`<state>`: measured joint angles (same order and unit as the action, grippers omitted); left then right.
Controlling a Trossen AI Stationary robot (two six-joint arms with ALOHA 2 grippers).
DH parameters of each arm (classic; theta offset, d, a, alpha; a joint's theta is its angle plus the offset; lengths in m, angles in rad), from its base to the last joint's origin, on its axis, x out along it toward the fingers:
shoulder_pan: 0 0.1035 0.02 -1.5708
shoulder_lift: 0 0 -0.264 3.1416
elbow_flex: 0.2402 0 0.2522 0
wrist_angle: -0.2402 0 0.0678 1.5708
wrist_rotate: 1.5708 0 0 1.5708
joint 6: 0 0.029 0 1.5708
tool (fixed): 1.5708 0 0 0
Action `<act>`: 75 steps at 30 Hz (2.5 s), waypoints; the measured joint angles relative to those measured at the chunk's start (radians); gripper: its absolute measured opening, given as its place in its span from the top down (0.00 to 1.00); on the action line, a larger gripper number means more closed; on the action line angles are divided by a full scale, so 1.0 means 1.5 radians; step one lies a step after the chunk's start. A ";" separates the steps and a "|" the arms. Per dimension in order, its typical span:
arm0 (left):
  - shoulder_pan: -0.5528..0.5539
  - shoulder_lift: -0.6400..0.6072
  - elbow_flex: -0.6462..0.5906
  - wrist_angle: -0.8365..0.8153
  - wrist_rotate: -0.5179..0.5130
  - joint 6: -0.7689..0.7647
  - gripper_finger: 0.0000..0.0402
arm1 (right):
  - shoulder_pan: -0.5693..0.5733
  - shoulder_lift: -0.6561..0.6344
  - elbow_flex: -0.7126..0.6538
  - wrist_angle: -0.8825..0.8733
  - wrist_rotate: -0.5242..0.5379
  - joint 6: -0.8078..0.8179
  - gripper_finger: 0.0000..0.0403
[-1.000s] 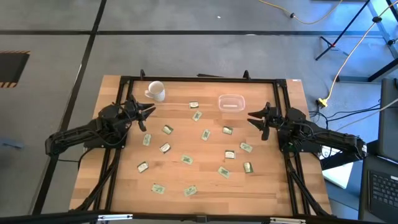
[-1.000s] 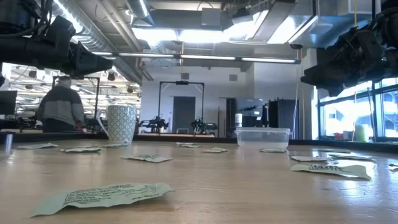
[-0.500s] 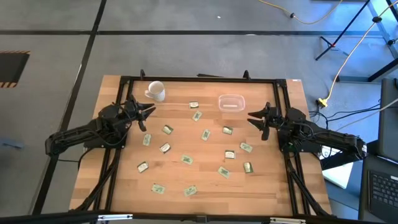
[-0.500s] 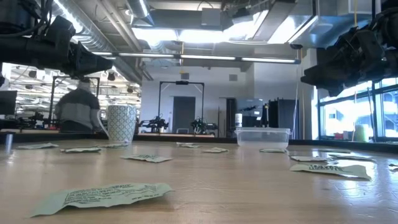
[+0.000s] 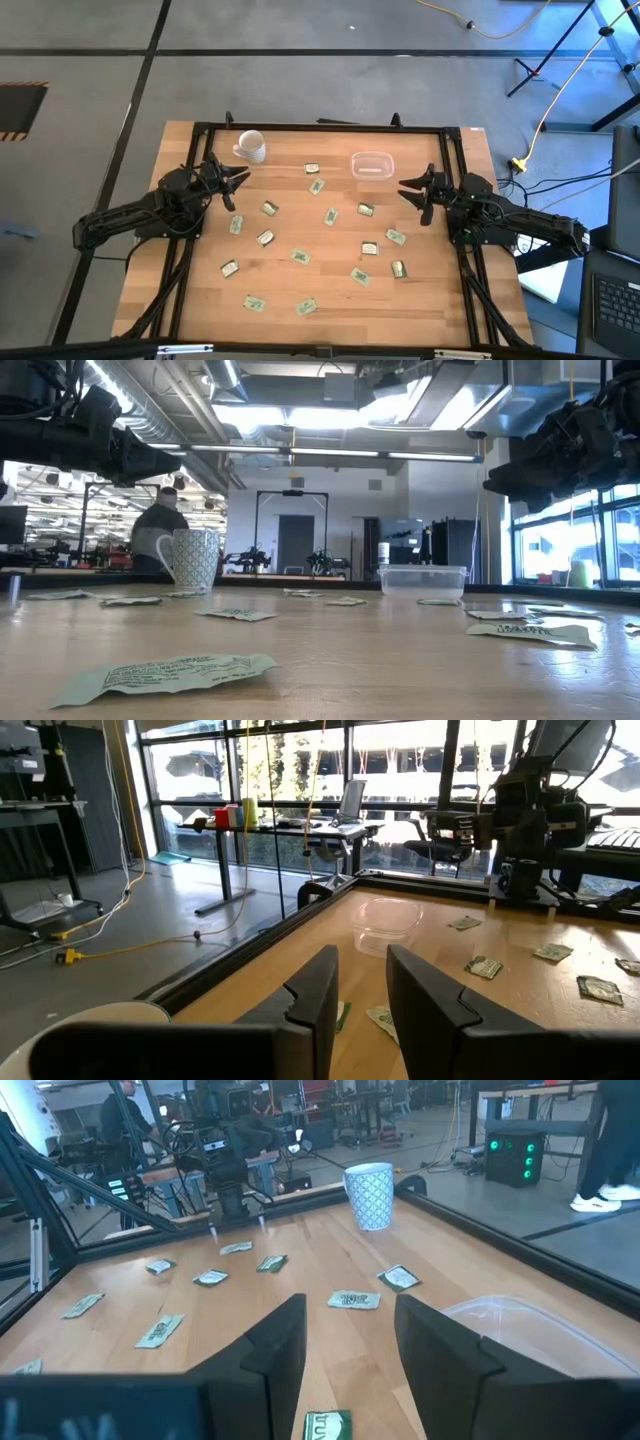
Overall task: Pick and place items into bin
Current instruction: Put the stevia packet into the transparent bin
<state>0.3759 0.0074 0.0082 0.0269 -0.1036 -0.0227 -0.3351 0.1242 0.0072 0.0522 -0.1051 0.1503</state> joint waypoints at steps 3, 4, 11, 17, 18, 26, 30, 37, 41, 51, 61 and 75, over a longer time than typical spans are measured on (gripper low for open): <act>0.000 0.000 0.000 0.000 0.000 0.000 0.80 | 0.000 0.000 0.000 -0.003 0.000 0.002 0.61; 0.000 0.000 0.000 0.000 0.000 0.000 0.80 | 0.000 0.000 0.000 -0.002 0.000 0.001 0.61; 0.000 0.000 0.000 0.000 0.000 0.000 0.80 | 0.000 0.000 0.000 -0.002 0.000 0.005 0.61; 0.000 0.000 0.000 0.000 0.000 0.000 0.80 | 0.000 0.000 0.000 0.021 -0.015 0.000 0.61; 0.000 0.000 0.000 0.000 0.000 0.000 0.80 | 0.000 0.000 0.000 0.027 -0.031 -0.001 0.61; 0.000 0.000 0.000 0.000 0.000 0.000 0.80 | 0.000 0.040 0.105 -0.108 -0.068 -0.017 0.61; 0.000 0.000 0.000 0.000 0.000 0.000 0.80 | 0.000 0.119 0.212 -0.252 -0.001 0.005 0.61; 0.000 0.000 0.000 0.000 0.000 0.000 0.80 | 0.000 0.316 0.380 -0.520 0.075 0.129 0.61; 0.000 0.000 0.000 0.000 0.000 0.000 0.80 | 0.000 0.437 0.412 -0.597 0.075 0.179 0.61; 0.000 0.000 0.000 0.000 0.000 0.000 0.80 | 0.000 0.695 0.412 -0.603 0.116 0.120 0.61; 0.000 0.000 0.000 0.000 0.000 0.000 0.80 | -0.027 0.817 0.412 -0.558 0.131 0.103 0.61; 0.000 0.000 0.000 0.000 0.000 0.000 0.80 | -0.077 0.883 0.414 -0.502 0.126 0.083 0.61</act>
<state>0.3759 0.0073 0.0084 0.0269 -0.1036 -0.0227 -0.4500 1.4482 0.6289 -0.7010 0.0835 0.2747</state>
